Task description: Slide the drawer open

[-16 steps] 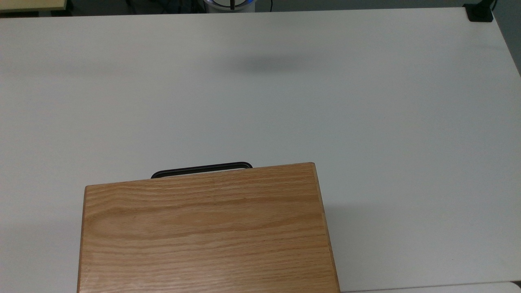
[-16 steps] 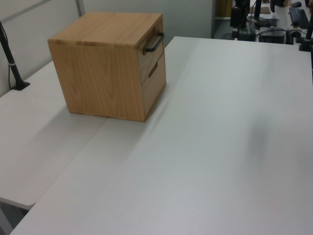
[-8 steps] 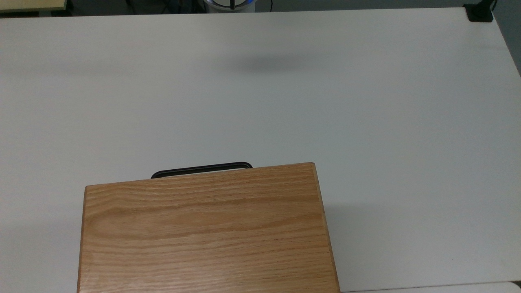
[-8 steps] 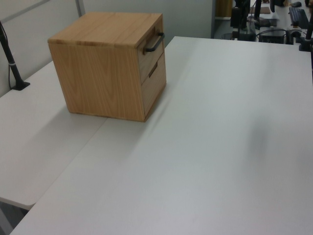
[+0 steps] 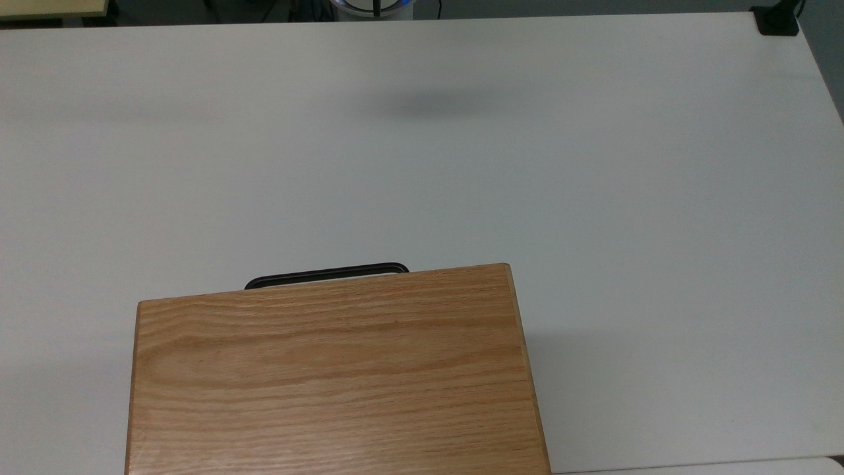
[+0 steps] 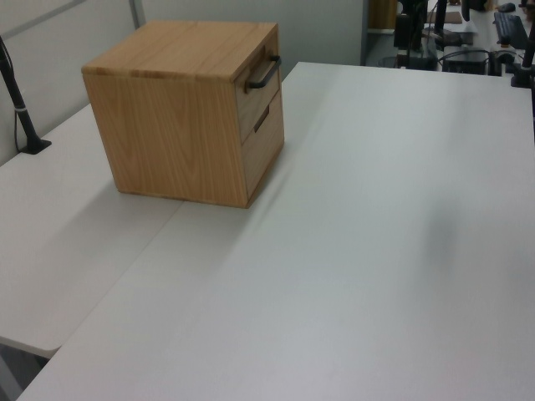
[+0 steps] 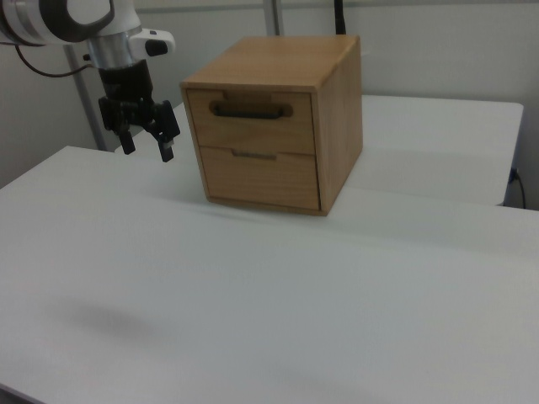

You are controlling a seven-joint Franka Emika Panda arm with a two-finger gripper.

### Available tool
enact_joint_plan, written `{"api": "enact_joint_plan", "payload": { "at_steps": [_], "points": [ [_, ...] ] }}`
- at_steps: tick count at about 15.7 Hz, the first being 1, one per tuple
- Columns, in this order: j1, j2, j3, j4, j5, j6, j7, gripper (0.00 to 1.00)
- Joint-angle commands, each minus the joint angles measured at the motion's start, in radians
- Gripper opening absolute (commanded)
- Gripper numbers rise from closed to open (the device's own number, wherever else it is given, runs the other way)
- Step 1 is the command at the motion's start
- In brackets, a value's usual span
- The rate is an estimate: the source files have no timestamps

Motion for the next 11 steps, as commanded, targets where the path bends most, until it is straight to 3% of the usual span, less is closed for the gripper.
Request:
{"api": "enact_joint_plan", "payload": {
  "at_steps": [1, 4, 11],
  "points": [
    [0.000, 0.025, 0.002, -0.003, 0.039, 0.043, 0.069, 1.00],
    [-0.003, 0.071, 0.002, -0.003, 0.109, 0.230, 0.300, 1.00],
    [-0.029, 0.181, -0.012, -0.003, 0.162, 0.695, 0.987, 0.97]
  ]
}}
